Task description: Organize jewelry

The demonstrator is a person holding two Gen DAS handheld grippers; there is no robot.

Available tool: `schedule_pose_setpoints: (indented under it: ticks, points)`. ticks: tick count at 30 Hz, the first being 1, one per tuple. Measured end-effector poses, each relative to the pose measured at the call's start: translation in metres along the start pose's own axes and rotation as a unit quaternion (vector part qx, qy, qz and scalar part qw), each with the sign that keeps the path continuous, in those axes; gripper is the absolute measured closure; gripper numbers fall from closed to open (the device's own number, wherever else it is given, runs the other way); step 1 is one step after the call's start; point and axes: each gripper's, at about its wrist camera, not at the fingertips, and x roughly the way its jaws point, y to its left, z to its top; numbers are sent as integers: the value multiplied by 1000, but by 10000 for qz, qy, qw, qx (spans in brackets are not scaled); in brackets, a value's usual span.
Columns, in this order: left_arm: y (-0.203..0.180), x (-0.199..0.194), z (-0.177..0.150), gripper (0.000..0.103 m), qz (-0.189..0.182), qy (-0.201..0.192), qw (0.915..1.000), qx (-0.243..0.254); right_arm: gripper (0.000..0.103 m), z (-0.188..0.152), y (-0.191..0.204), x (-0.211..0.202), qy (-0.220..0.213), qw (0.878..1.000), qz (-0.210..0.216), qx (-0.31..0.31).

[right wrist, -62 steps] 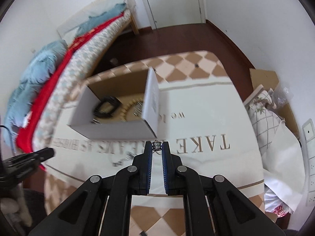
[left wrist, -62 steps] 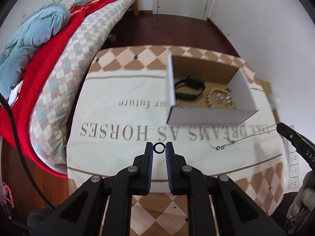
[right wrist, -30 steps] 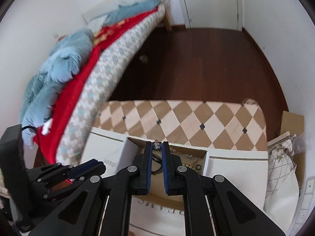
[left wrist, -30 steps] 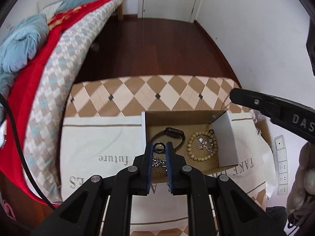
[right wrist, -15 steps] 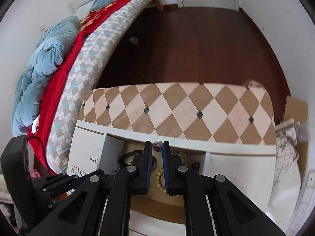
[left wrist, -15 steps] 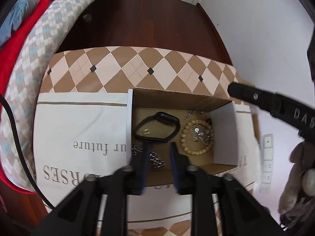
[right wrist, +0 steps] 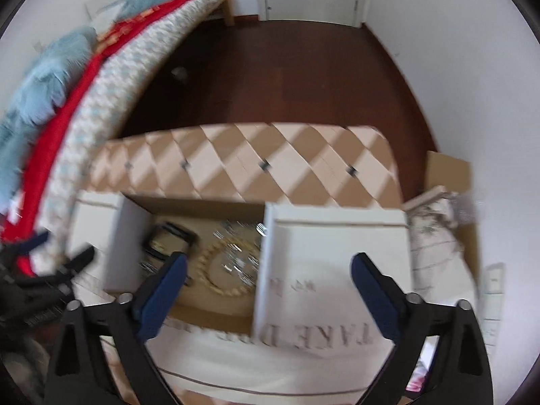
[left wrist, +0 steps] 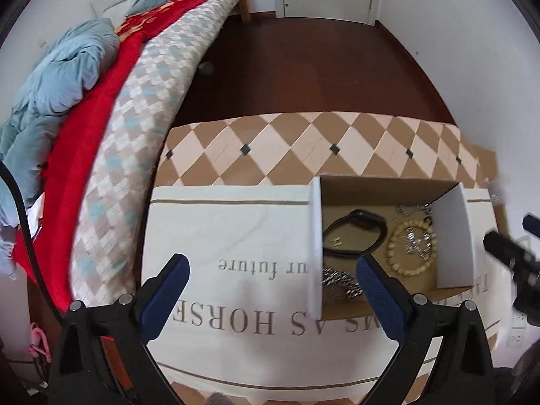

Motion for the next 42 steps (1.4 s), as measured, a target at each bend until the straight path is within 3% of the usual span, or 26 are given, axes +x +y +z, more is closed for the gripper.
schedule_pose_setpoints:
  ticks: [8, 14, 27, 42]
  points:
    - [10, -19, -19, 2, 123, -175, 9997, -86, 0, -35, 9, 2, 21, 9998, -139, 106]
    - [15, -54, -38, 2, -12, -416, 9989, -237, 0, -55, 10, -32, -234, 9993, -125, 261]
    - [12, -170, -93, 2, -289, -1134, 9929, -224, 0, -110, 13, -166, -1257, 9914, -332, 175]
    - [11, -276, -132, 2, -461, -1598, 9859, -193, 0, -165, 22, -299, -2085, 9771, -415, 83]
